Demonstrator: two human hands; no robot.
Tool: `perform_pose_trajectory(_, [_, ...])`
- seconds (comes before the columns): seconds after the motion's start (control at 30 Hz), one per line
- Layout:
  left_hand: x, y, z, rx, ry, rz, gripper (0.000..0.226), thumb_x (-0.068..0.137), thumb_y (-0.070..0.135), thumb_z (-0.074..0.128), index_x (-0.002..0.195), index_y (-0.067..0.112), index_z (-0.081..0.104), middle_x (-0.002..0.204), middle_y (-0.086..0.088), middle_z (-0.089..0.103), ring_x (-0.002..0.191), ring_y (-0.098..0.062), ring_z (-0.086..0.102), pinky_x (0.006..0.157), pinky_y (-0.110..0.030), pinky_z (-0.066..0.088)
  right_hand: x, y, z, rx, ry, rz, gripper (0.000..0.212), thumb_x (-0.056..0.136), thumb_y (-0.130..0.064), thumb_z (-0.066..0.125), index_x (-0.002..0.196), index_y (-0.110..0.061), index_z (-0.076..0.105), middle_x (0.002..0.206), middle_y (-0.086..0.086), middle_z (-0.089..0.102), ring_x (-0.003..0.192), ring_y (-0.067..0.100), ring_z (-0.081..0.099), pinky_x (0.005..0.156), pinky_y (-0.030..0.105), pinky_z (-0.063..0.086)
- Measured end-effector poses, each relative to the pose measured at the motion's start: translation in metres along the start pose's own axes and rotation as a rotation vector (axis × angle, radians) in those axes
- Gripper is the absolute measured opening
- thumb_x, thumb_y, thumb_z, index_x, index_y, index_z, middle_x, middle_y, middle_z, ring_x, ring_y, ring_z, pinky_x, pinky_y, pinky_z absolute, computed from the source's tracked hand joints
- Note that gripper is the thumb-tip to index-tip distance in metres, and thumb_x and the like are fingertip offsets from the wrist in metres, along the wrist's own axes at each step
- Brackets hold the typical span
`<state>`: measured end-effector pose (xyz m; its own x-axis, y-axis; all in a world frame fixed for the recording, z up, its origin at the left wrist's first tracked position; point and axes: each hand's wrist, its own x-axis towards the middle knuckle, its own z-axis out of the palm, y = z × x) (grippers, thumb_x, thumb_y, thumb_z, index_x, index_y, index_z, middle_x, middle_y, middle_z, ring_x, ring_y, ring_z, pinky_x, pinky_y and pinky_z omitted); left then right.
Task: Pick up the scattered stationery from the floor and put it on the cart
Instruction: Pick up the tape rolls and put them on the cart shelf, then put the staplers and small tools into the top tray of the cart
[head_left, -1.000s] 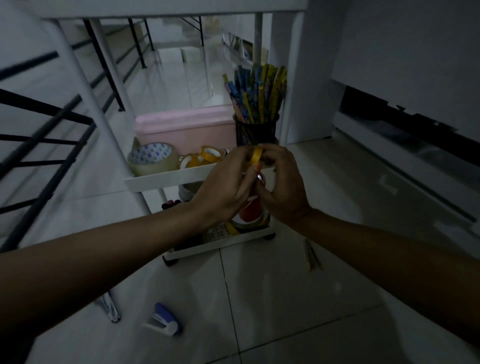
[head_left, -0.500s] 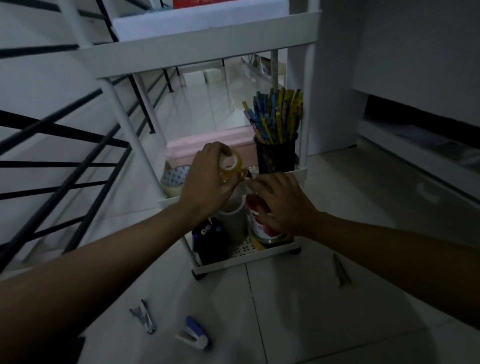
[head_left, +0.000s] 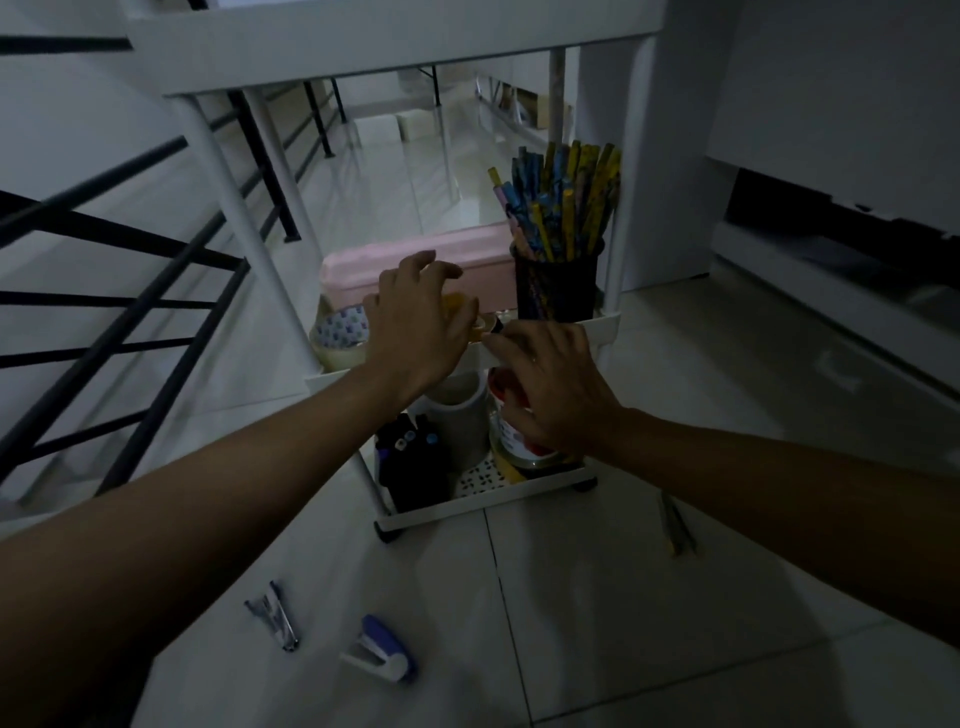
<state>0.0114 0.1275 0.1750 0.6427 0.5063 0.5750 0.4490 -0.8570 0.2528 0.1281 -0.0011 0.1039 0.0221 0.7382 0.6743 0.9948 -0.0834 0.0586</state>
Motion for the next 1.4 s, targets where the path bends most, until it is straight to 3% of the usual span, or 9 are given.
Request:
perform_pose_trajectory(0.2, [-0.023, 0.022, 0.005, -0.005, -0.009, 0.365, 0.033, 0.087, 0.025, 0.059, 0.118, 0.012, 0.063, 0.13, -0.008, 0.055, 0.118, -0.028, 0.049, 0.089, -0.037, 0.029, -0.017, 0.006, 0.002, 0.051, 0.038, -0.05, 0.05, 0.081, -0.022, 0.059, 0.127, -0.002, 0.055, 0.127, 0.021, 0.052, 0.105, 0.033, 0.051, 0.085, 0.041, 0.04])
perform_pose_trajectory(0.37, [-0.036, 0.04, 0.02, -0.003, -0.08, 0.432, 0.05, 0.088, 0.036, 0.05, 0.129, 0.008, 0.053, 0.131, -0.011, 0.054, 0.119, -0.028, 0.05, 0.094, -0.045, 0.028, -0.054, 0.018, 0.004, 0.032, -0.071, -0.083, 0.044, 0.081, -0.025, 0.062, 0.121, -0.008, 0.056, 0.121, 0.022, 0.054, 0.103, 0.036, 0.051, 0.08, 0.041, 0.041])
perform_pose_trajectory(0.5, [-0.045, 0.051, 0.039, 0.065, -0.143, 0.34, 0.067, 0.084, 0.041, 0.052, 0.139, 0.005, 0.041, 0.139, -0.014, 0.045, 0.126, -0.029, 0.043, 0.101, -0.049, 0.026, -0.097, 0.03, 0.016, 0.007, -0.437, -0.104, 0.042, 0.079, -0.022, 0.064, 0.118, -0.007, 0.057, 0.117, 0.024, 0.056, 0.098, 0.036, 0.048, 0.07, 0.041, 0.043])
perform_pose_trajectory(0.63, [-0.057, 0.059, 0.056, 0.147, -0.14, 0.285, 0.078, 0.079, 0.042, 0.059, 0.143, 0.004, 0.035, 0.144, -0.016, 0.037, 0.133, -0.031, 0.032, 0.104, -0.048, 0.019, -0.148, 0.038, 0.036, -0.088, -1.123, 0.264, 0.076, 0.092, -0.043, 0.053, 0.152, -0.014, 0.016, 0.157, 0.019, 0.008, 0.141, 0.041, 0.018, 0.111, 0.05, 0.023])
perform_pose_trajectory(0.8, [-0.067, 0.071, 0.069, 0.185, -0.127, 0.22, 0.089, 0.077, 0.043, 0.063, 0.147, 0.002, 0.028, 0.151, -0.019, 0.03, 0.142, -0.036, 0.021, 0.106, -0.045, 0.013, -0.192, 0.045, 0.045, -0.126, -1.387, 0.594, 0.081, 0.094, -0.048, 0.048, 0.154, -0.027, -0.002, 0.158, 0.018, -0.014, 0.145, 0.041, 0.005, 0.115, 0.052, 0.022])
perform_pose_trajectory(0.97, [-0.07, 0.074, 0.075, 0.2, -0.15, 0.178, 0.096, 0.079, 0.048, 0.062, 0.151, 0.003, 0.017, 0.155, -0.019, 0.019, 0.145, -0.037, 0.009, 0.107, -0.046, 0.012, -0.205, 0.053, 0.046, 0.0, -1.35, 0.701, 0.069, 0.099, -0.042, 0.04, 0.155, -0.023, 0.004, 0.158, 0.015, -0.02, 0.147, 0.037, 0.003, 0.117, 0.046, 0.023])
perform_pose_trajectory(1.17, [-0.069, 0.073, 0.073, 0.203, -0.167, 0.185, 0.095, 0.08, 0.047, 0.061, 0.151, 0.003, 0.016, 0.157, -0.018, 0.016, 0.146, -0.036, 0.007, 0.107, -0.047, 0.012, -0.198, 0.062, 0.045, 0.095, -1.354, 0.641, 0.068, 0.1, -0.033, 0.046, 0.153, -0.01, 0.011, 0.158, 0.018, 0.009, 0.146, 0.033, 0.012, 0.116, 0.037, 0.023])
perform_pose_trajectory(1.3, [-0.069, 0.073, 0.068, 0.201, -0.195, 0.194, 0.093, 0.08, 0.048, 0.061, 0.151, 0.005, 0.018, 0.157, -0.018, 0.016, 0.146, -0.036, 0.006, 0.108, -0.048, 0.012, -0.19, 0.059, 0.04, 0.168, -1.405, 0.515, 0.043, 0.091, -0.027, 0.061, 0.126, -0.006, 0.046, 0.129, 0.015, 0.045, 0.12, 0.032, 0.043, 0.087, 0.031, 0.04])
perform_pose_trajectory(1.4, [-0.068, 0.071, 0.063, 0.205, -0.215, 0.22, 0.085, 0.081, 0.047, 0.06, 0.148, 0.008, 0.026, 0.156, -0.018, 0.017, 0.146, -0.036, 0.006, 0.108, -0.05, 0.013, -0.19, 0.051, 0.038, 0.287, -1.305, 0.539, 0.024, 0.089, -0.027, 0.063, 0.104, -0.015, 0.048, 0.097, 0.004, 0.043, 0.095, 0.027, 0.047, 0.079, 0.033, 0.041])
